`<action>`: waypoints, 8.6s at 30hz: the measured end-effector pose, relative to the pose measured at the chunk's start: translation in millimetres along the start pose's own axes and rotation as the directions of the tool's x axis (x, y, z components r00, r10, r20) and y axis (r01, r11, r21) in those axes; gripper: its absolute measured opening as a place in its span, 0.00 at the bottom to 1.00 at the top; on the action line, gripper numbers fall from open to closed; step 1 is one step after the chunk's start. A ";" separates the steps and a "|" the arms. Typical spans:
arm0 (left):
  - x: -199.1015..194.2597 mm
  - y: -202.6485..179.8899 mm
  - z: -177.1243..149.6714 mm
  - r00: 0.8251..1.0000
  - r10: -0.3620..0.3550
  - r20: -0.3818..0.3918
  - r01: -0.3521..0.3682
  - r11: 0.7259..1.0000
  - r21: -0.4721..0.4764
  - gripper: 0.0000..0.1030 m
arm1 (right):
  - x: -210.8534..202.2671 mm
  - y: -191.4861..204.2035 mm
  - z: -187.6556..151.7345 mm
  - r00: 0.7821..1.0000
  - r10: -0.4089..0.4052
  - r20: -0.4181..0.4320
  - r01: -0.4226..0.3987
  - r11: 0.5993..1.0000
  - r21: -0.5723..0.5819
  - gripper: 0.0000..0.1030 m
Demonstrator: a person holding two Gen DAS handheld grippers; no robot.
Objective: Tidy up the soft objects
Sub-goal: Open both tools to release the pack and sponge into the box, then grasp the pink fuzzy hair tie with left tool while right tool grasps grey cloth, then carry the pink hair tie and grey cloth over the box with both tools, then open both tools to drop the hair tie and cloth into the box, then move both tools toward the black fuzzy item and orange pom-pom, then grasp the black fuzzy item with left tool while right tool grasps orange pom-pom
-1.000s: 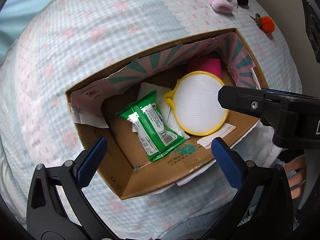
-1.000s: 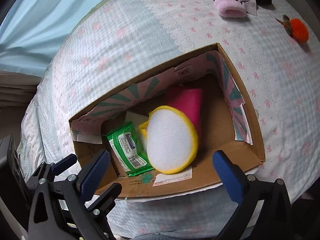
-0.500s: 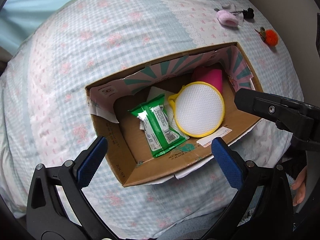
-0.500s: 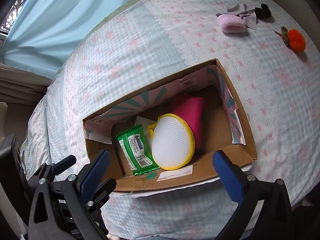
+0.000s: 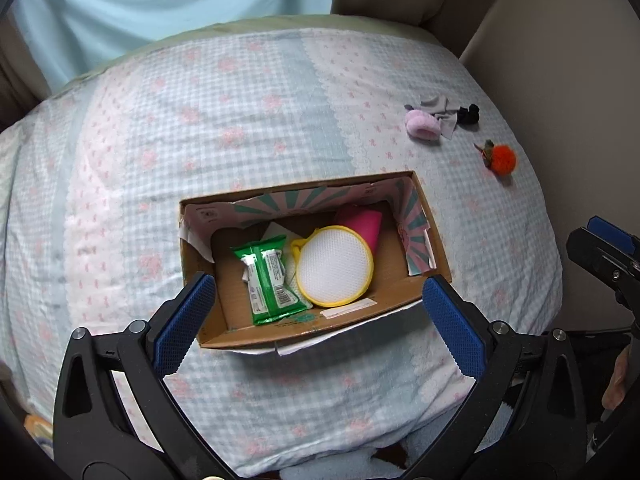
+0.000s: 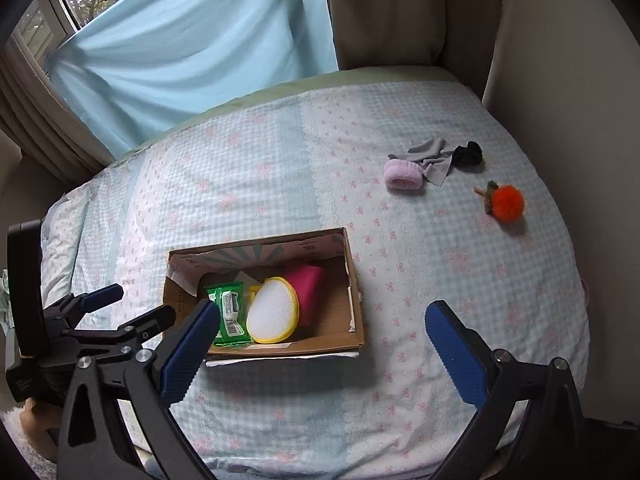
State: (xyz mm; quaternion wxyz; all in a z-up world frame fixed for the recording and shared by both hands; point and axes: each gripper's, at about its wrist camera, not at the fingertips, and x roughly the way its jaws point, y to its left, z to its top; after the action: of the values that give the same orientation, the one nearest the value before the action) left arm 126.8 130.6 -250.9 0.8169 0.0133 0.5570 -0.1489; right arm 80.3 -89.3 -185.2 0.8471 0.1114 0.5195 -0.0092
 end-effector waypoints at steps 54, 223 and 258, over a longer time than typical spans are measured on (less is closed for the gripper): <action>378.0 -212.9 196.2 0.986 -0.022 -0.162 0.005 0.994 -0.106 0.95 | 362.4 -221.4 188.3 0.958 0.104 -0.268 -0.282 0.513 -0.811 0.99; 0.2 -171.1 113.7 0.988 -0.037 0.149 0.009 0.983 0.186 1.00 | -18.1 -179.7 39.4 0.997 -0.067 0.050 0.058 0.984 0.167 1.00; 435.3 -400.8 265.6 0.963 -0.135 -0.235 0.253 0.754 0.606 0.72 | 276.0 -384.6 41.5 0.982 0.074 0.175 -0.184 0.603 0.776 0.67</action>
State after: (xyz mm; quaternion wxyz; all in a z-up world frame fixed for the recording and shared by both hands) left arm 409.8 -401.6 -490.3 0.6924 0.2415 0.5430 -0.4092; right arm 193.3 -444.8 -479.5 0.7408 0.5087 0.3990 -0.1825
